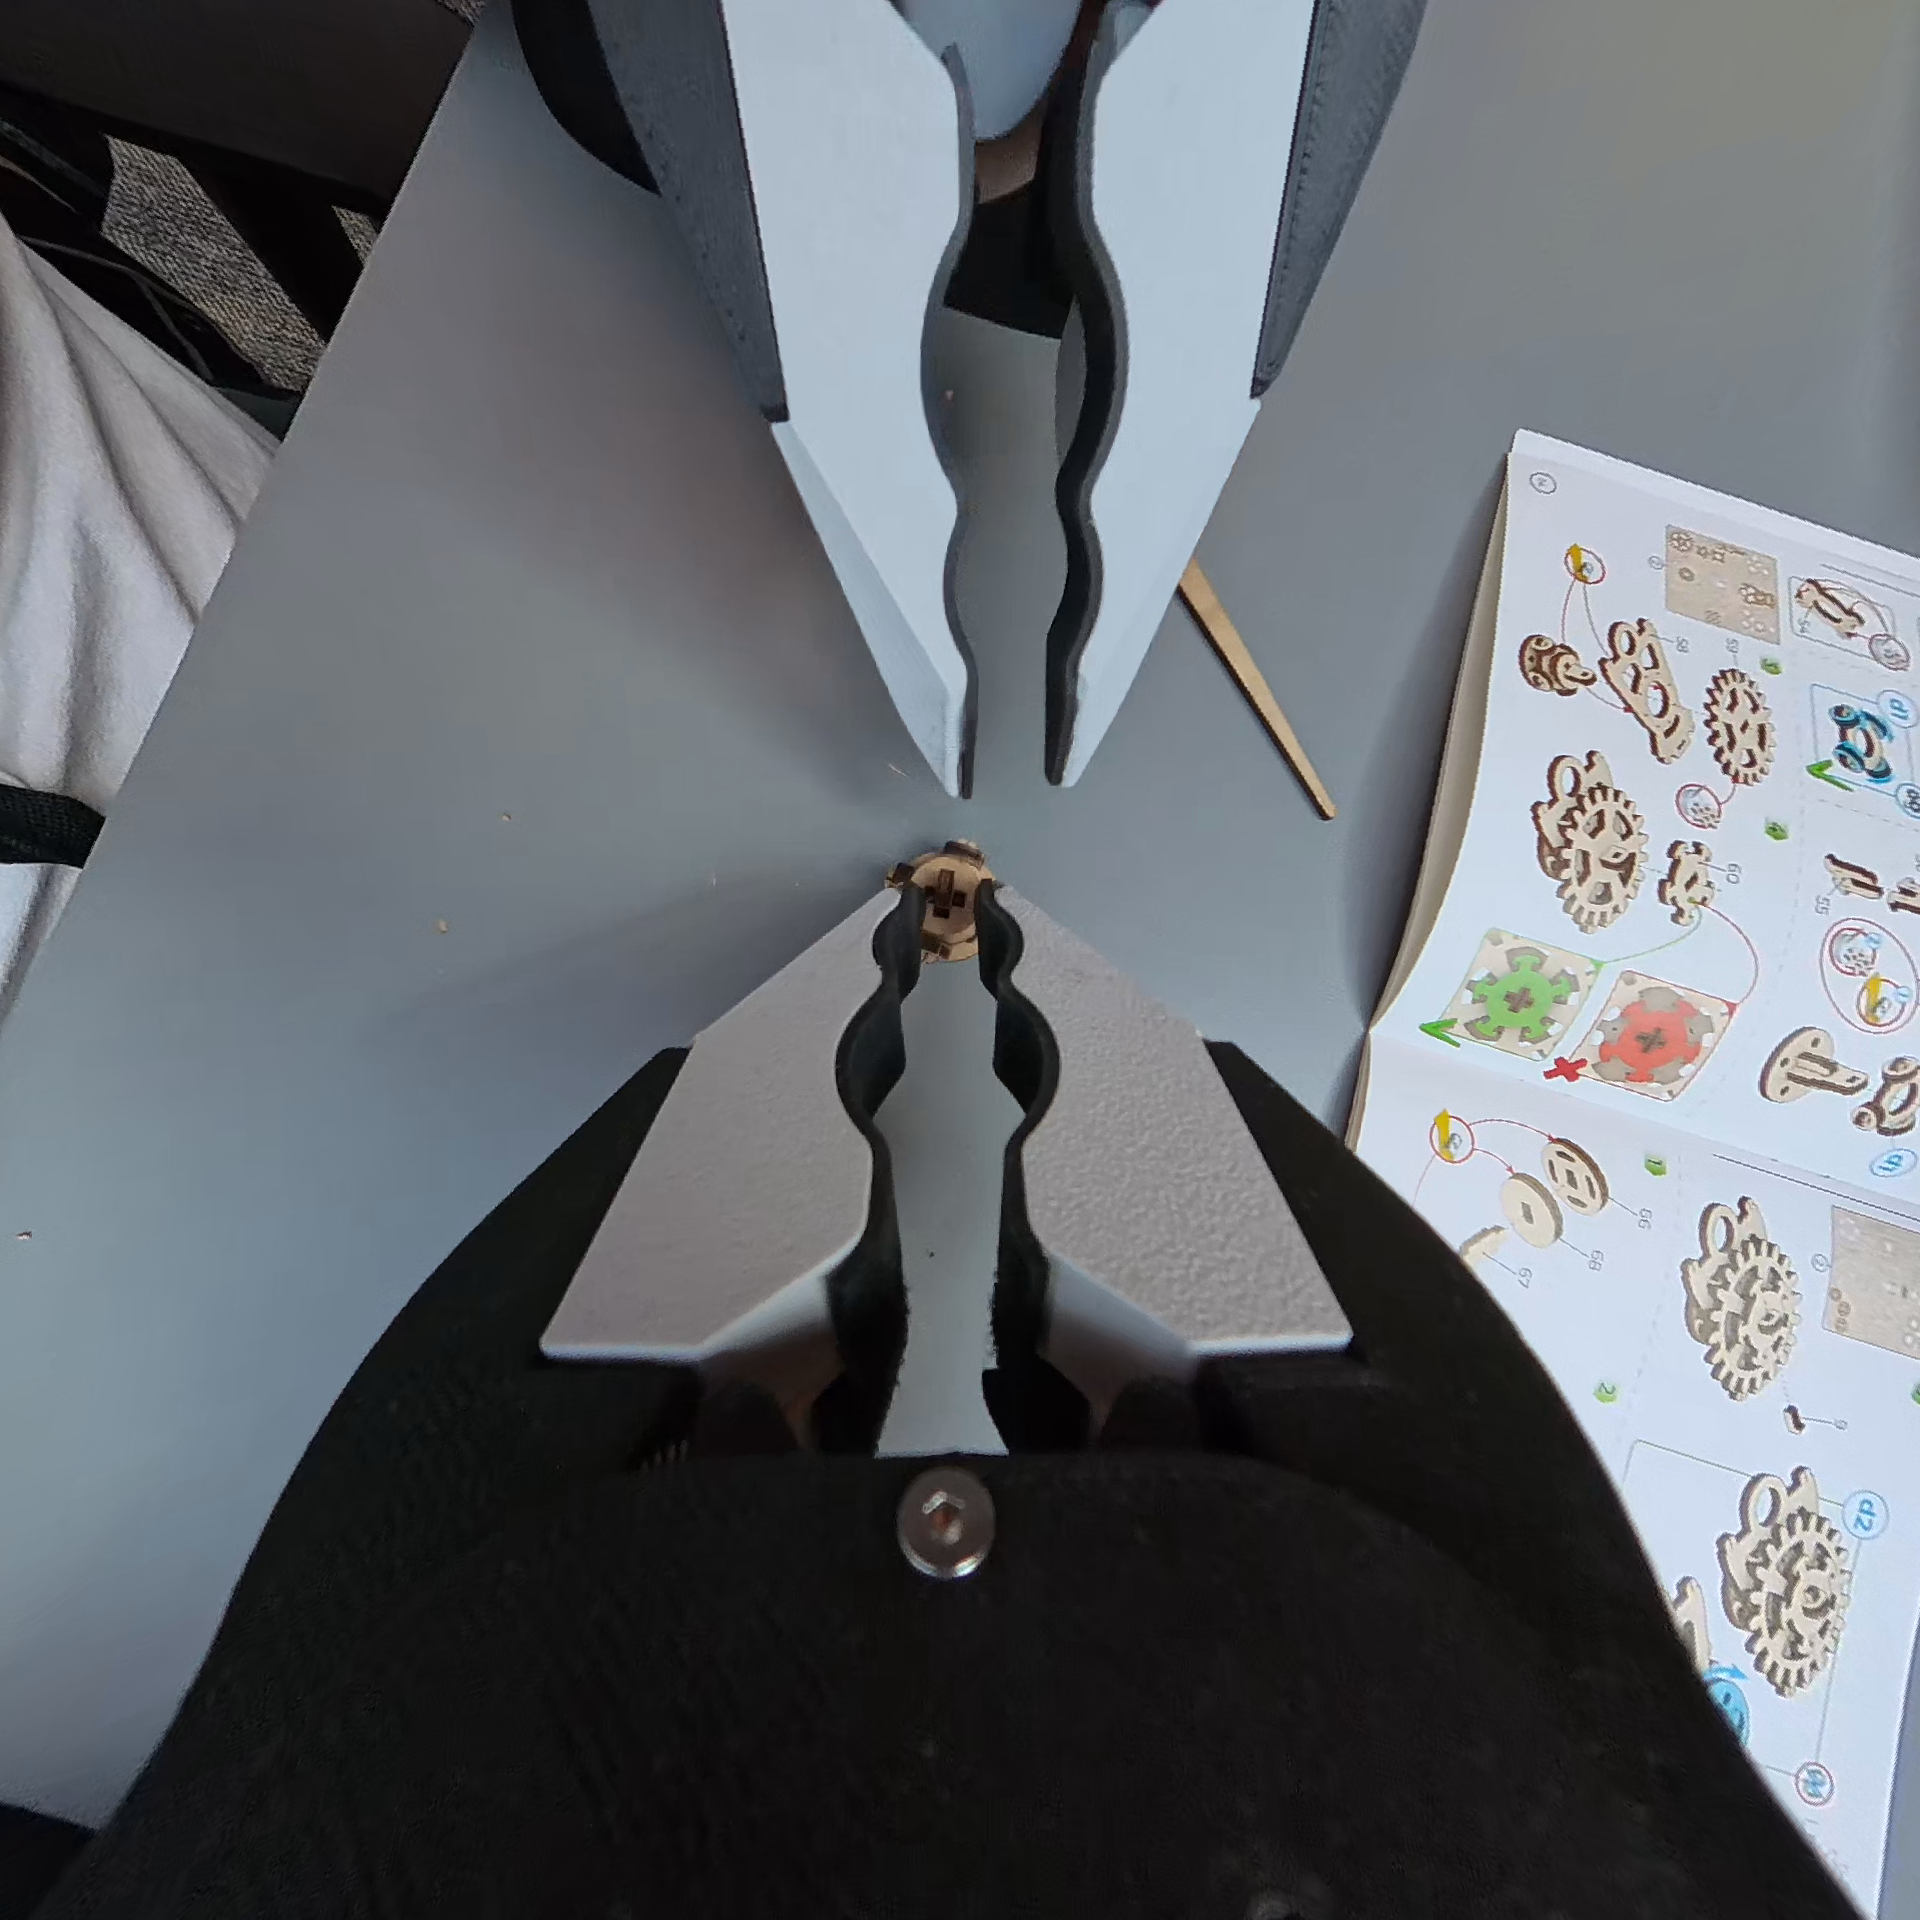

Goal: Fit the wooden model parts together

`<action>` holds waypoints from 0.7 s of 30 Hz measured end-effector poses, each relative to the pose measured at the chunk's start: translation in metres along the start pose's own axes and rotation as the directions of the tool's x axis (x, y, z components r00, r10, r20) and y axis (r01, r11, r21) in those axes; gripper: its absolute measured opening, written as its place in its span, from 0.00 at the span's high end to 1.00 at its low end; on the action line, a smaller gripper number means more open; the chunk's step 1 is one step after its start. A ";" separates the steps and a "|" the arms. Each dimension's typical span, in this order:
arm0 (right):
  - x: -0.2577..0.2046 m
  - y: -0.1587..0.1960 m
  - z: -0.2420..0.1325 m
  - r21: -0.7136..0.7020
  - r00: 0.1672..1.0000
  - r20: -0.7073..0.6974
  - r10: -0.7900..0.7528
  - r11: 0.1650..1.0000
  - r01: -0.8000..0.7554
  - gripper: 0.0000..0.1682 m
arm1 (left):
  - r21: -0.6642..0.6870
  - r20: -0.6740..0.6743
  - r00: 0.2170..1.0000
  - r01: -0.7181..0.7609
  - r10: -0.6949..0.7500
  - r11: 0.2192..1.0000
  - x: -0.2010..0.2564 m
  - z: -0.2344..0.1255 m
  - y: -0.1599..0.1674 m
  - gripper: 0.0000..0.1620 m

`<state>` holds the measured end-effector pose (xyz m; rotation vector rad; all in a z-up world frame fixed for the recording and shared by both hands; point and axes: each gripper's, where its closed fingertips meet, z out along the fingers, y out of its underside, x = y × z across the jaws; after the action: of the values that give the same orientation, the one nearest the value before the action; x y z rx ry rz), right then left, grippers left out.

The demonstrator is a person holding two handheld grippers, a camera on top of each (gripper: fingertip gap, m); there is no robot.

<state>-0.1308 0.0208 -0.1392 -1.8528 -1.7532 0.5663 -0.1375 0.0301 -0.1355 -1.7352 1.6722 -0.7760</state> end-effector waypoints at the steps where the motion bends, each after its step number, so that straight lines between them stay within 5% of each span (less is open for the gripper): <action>1: 0.000 -0.001 -0.001 0.004 1.000 0.000 -0.002 1.000 0.002 0.95 | -0.033 0.002 1.000 -0.013 0.013 0.999 -0.001 0.001 0.005 0.91; 8: 0.001 -0.002 -0.006 -0.064 1.000 -0.014 -0.027 0.998 0.026 0.96 | -0.116 -0.088 0.995 -0.057 0.046 0.992 0.008 0.016 0.017 0.88; 21: 0.001 0.002 0.001 -0.236 0.996 0.053 -0.068 0.969 0.078 0.95 | -0.100 -0.059 0.991 -0.125 0.119 0.987 0.010 0.025 0.011 0.87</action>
<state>-0.1304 0.0216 -0.1414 -1.9362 -1.9836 0.3850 -0.1249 0.0203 -0.1600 -1.6755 1.8649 -0.6961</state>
